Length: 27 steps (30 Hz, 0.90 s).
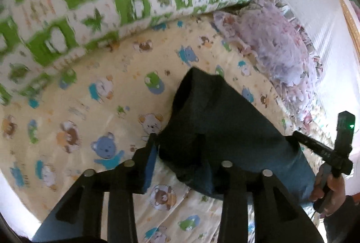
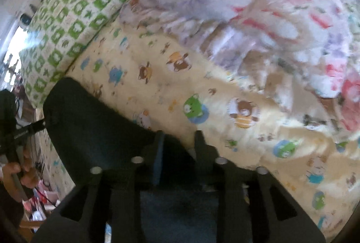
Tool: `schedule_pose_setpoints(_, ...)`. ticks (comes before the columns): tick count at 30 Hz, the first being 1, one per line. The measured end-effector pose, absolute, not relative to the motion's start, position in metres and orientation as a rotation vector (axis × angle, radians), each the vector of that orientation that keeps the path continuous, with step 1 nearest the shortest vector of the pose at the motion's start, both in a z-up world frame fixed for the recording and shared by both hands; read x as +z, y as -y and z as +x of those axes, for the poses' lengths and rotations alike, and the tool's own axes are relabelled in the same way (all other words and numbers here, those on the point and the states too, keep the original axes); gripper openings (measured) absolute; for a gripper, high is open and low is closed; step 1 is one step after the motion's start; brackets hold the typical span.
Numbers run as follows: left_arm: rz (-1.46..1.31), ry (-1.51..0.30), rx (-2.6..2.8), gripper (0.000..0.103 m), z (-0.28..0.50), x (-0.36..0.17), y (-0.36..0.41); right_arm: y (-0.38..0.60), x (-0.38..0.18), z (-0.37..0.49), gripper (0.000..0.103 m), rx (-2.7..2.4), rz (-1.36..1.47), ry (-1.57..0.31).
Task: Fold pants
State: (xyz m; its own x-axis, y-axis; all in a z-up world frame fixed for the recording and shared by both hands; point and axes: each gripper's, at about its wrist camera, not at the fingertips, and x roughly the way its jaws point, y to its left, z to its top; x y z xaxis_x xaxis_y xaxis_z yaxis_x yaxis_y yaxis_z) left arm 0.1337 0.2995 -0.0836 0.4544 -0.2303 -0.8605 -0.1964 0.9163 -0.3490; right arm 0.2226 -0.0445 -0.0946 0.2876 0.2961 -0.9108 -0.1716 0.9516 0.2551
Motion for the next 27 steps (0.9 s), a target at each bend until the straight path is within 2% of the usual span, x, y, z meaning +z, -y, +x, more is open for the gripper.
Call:
schedule_pose_setpoints(2, -0.373, -1.074, 0.006, 0.042, 0.129, -0.066, -0.298, 0.053, -0.080, 0.216, 0.032, 0.302, 0.139, -1.212)
schedule_pose_setpoints(4, -0.330, -1.050, 0.017, 0.045, 0.128, -0.050, -0.296, 0.066, -0.067, 0.207, 0.032, 0.291, 0.198, -1.182)
schedule_pose_setpoints(6, -0.300, -1.009, 0.018, 0.052, 0.126, -0.032, -0.293, 0.081, -0.055, 0.193, 0.032, 0.270, 0.250, -1.156)
schedule_pose_setpoints(9, -0.289, -0.988, -0.048, 0.054, 0.129, -0.014, -0.278, 0.102, -0.040, 0.165, 0.032, 0.232, 0.309, -1.112)
schedule_pose_setpoints(18, -0.209, -1.008, -0.308, 0.054, 0.151, -0.007, -0.168, 0.160, -0.030, 0.076, 0.034, 0.078, 0.399, -1.095)
schedule_pose_setpoints(27, -0.140, -1.011, -0.457, 0.054, 0.141, 0.003, -0.076, 0.203, -0.017, 0.015, 0.034, -0.042, 0.467, -1.045)
